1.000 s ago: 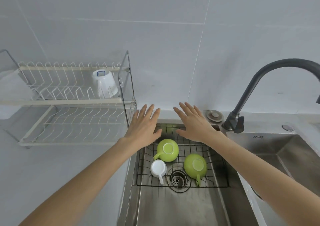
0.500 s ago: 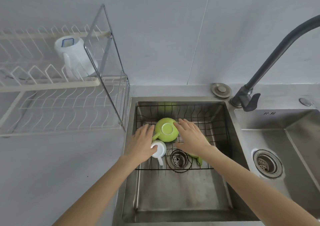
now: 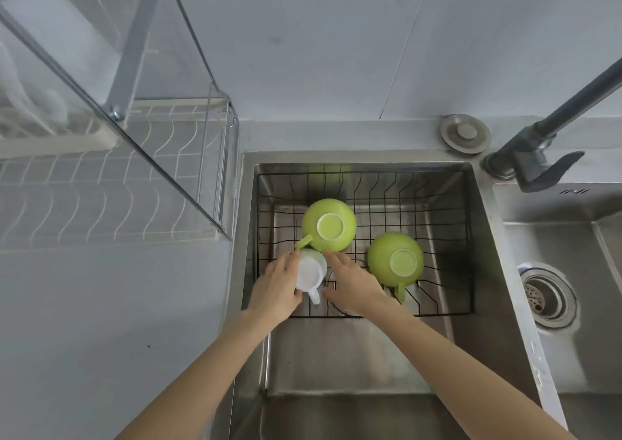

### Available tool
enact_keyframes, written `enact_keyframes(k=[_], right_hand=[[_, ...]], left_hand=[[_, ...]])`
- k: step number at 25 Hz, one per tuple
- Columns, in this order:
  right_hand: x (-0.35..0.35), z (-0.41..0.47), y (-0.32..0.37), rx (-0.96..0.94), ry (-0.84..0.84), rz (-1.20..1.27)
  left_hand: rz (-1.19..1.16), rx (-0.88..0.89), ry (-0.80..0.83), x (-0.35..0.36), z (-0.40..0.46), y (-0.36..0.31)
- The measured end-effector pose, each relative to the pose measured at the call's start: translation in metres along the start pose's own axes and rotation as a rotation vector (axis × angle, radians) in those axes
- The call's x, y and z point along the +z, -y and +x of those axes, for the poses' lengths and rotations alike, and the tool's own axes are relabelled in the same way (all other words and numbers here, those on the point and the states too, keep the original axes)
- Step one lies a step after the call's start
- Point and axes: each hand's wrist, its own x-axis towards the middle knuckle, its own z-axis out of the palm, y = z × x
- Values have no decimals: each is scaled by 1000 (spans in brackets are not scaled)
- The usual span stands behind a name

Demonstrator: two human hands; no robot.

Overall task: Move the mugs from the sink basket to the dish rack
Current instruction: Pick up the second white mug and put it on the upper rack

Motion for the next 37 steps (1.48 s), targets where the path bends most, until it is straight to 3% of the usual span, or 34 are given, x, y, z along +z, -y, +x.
enact_keyframes(k=[9, 20, 37], right_hand=[[20, 24, 2, 26, -14, 74], [10, 3, 2, -14, -66, 89], [-46, -104, 49, -288, -364, 106]], left_hand=[[-48, -64, -3, 20, 16, 6], [-54, 5, -69, 6, -2, -2], [-301, 386, -366, -74, -103, -4]])
